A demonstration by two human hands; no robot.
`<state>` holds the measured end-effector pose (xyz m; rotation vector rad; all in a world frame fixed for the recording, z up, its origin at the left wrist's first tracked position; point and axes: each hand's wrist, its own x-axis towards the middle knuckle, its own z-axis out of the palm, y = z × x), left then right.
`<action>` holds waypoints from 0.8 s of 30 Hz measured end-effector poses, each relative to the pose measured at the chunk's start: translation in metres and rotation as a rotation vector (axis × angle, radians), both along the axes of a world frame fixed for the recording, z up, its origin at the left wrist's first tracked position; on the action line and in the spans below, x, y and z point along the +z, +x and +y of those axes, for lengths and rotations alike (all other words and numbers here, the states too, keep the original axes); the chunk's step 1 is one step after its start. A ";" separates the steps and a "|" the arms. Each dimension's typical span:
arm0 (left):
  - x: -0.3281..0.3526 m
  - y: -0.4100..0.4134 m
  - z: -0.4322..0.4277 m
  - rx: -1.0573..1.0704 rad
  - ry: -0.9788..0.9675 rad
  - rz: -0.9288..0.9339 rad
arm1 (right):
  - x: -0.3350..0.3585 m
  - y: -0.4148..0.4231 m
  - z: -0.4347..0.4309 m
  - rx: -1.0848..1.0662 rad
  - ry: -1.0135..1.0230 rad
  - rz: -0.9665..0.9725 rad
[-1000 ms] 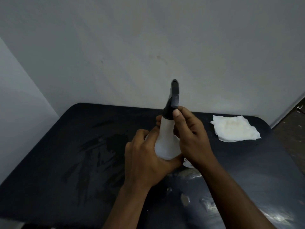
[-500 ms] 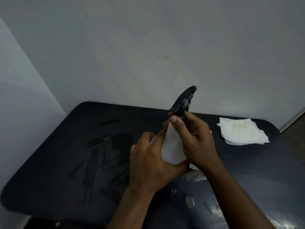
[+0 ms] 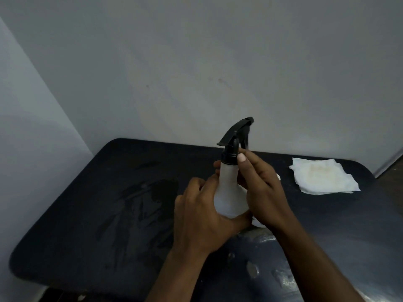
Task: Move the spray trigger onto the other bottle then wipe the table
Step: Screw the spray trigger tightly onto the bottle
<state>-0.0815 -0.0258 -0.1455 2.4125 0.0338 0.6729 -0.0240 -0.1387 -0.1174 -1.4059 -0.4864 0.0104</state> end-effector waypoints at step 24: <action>-0.005 0.000 -0.002 -0.010 -0.047 0.065 | -0.008 0.000 0.001 -0.097 -0.058 -0.022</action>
